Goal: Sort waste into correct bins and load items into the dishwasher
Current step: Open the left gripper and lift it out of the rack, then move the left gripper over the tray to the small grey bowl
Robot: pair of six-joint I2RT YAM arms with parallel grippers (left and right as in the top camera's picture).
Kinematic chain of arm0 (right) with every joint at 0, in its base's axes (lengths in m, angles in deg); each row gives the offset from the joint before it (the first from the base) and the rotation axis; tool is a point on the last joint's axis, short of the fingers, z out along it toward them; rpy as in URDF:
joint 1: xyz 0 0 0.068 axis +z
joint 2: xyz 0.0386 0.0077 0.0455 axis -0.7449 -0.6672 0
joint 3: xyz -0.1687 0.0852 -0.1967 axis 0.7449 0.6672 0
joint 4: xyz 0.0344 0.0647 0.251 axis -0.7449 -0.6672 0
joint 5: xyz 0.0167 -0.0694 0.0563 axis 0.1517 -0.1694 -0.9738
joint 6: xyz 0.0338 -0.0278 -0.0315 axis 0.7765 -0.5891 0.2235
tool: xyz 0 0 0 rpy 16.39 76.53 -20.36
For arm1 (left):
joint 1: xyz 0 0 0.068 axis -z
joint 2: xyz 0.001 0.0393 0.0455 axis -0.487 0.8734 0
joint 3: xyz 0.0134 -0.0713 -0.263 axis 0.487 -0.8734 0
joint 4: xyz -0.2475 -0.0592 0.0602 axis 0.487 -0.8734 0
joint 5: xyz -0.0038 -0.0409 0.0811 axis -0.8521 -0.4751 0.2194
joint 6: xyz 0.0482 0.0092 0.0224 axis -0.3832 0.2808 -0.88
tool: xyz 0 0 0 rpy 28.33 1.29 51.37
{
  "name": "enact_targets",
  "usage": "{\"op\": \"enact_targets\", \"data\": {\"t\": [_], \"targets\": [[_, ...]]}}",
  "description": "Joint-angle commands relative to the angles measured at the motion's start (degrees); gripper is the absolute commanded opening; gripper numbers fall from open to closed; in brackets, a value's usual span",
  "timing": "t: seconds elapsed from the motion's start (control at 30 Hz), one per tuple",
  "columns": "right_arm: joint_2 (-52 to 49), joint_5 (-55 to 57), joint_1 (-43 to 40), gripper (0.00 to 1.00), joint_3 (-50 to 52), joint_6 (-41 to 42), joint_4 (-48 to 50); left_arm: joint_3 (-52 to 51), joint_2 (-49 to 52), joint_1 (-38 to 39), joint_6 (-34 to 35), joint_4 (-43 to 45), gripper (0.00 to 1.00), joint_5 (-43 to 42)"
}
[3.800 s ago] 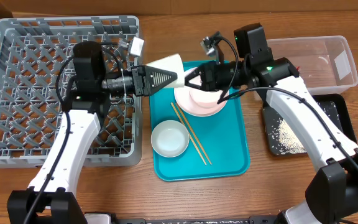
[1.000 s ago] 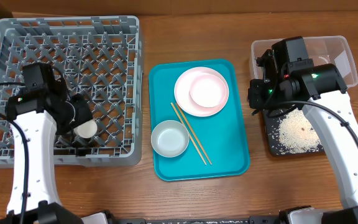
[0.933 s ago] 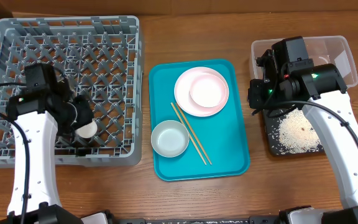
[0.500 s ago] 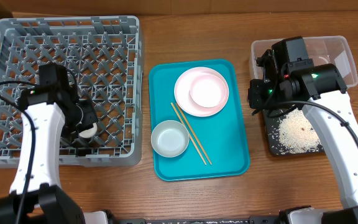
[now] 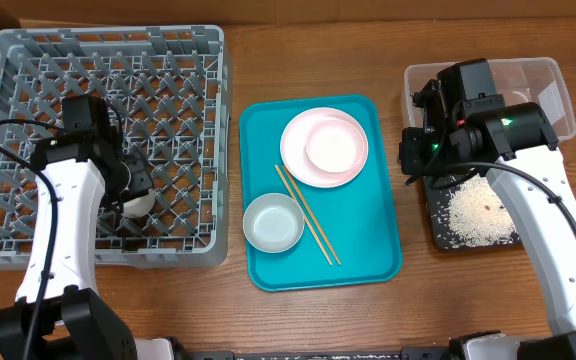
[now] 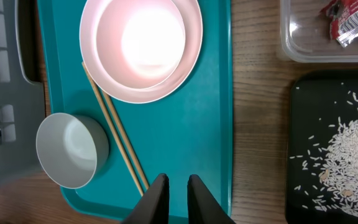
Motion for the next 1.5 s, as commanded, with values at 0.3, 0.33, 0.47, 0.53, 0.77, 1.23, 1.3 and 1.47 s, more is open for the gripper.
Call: {"op": "enact_targets", "data": {"t": [0.3, 0.33, 0.47, 0.53, 0.77, 1.23, 1.3, 1.47], "targets": [[0.5, 4.8, -0.7, 0.19, -0.6, 2.3, -0.2, 14.2, 1.8, 0.9, 0.3, -8.9, 0.44, 0.0], [0.5, 6.7, -1.3, 0.20, -0.6, 4.7, -0.5, 15.2, 1.7, 1.6, 0.3, -9.4, 0.45, -1.3], [0.5, 7.2, -3.9, 0.22, -0.6, 6.1, -1.2, 17.3, 1.7, 5.3, 0.3, -10.0, 0.46, -6.7], [0.5, 7.2, -5.6, 0.24, -0.6, 6.1, -2.0, 17.6, 1.7, 8.1, 0.3, -9.9, 0.47, -7.5], [0.5, 7.2, -12.0, 0.35, -0.6, 6.0, -5.8, 17.6, 1.2, 22.6, -0.1, -12.2, 0.47, -7.9], [0.5, 6.8, -17.2, 0.52, -0.6, 5.8, -7.8, 17.4, -11.6, 35.0, 0.4, -22.2, 0.57, -6.2], [0.5, 6.8, -17.2, 0.54, -0.6, 5.8, -7.7, 17.4, -12.1, 36.9, 0.8, -19.5, 0.61, -5.1], [0.5, 6.8, -17.2, 0.56, -0.6, 5.8, -7.5, 16.2, -9.5, 41.9, 0.7, -9.9, 0.96, -5.1]]}}
